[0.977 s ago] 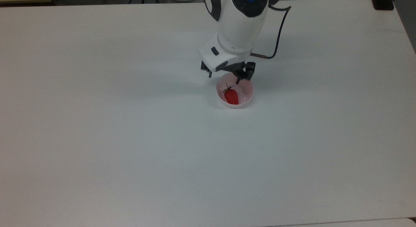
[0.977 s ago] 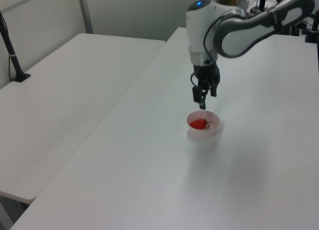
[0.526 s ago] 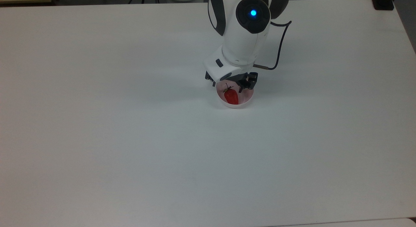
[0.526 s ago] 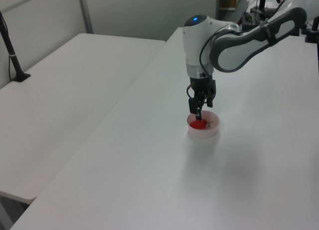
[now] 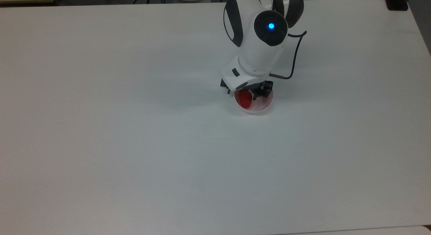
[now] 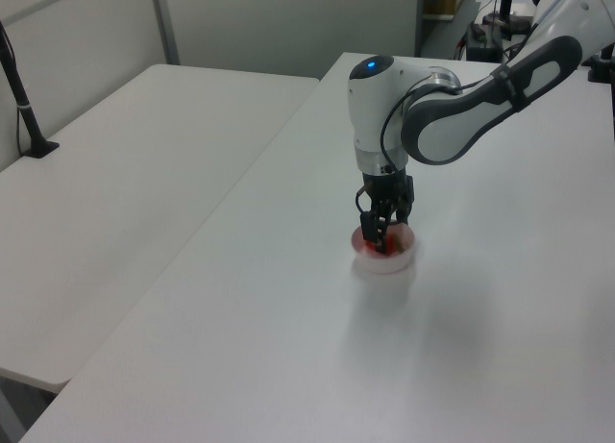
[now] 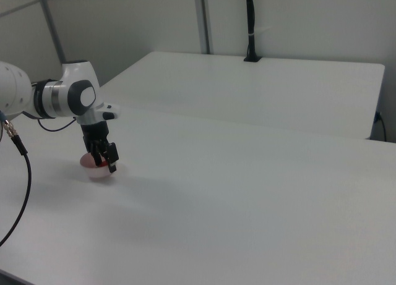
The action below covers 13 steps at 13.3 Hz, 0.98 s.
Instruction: Pick up strawberry from bowl
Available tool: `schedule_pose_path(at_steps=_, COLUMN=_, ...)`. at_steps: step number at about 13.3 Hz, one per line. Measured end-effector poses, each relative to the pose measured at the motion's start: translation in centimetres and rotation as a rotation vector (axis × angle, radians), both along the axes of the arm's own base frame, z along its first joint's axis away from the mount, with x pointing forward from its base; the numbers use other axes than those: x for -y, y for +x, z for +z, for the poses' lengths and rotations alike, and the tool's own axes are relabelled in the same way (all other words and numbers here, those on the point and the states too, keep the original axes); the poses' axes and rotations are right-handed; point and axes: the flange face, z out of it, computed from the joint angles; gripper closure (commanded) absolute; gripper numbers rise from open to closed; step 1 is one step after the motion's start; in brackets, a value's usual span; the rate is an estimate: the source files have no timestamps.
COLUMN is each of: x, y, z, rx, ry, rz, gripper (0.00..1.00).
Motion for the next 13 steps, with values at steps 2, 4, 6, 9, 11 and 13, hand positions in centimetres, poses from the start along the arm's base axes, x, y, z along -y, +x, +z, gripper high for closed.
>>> schedule_pose_path(at_steps=2, x=-0.3, y=-0.1, z=0.0, rx=0.000, ry=-0.001, rz=0.002, gripper=0.21)
schedule_pose_path(at_steps=4, x=-0.4, y=-0.1, z=0.0, rx=0.001, ry=-0.001, rz=0.003, gripper=0.20)
schedule_pose_path(at_steps=6, x=-0.3, y=0.0, z=0.2, rx=0.006, ry=-0.001, rz=0.002, gripper=0.13)
schedule_pose_path(at_steps=9, x=0.5, y=0.3, z=0.5, rx=0.011, ry=-0.019, rz=0.008, gripper=0.12)
schedule_pose_path(at_steps=11, x=1.1, y=0.1, z=1.0, rx=-0.010, ry=-0.033, rz=0.030, gripper=0.12)
schedule_pose_path(at_steps=13, x=1.7, y=-0.3, z=3.0, rx=-0.031, ry=-0.038, rz=0.059, gripper=0.07)
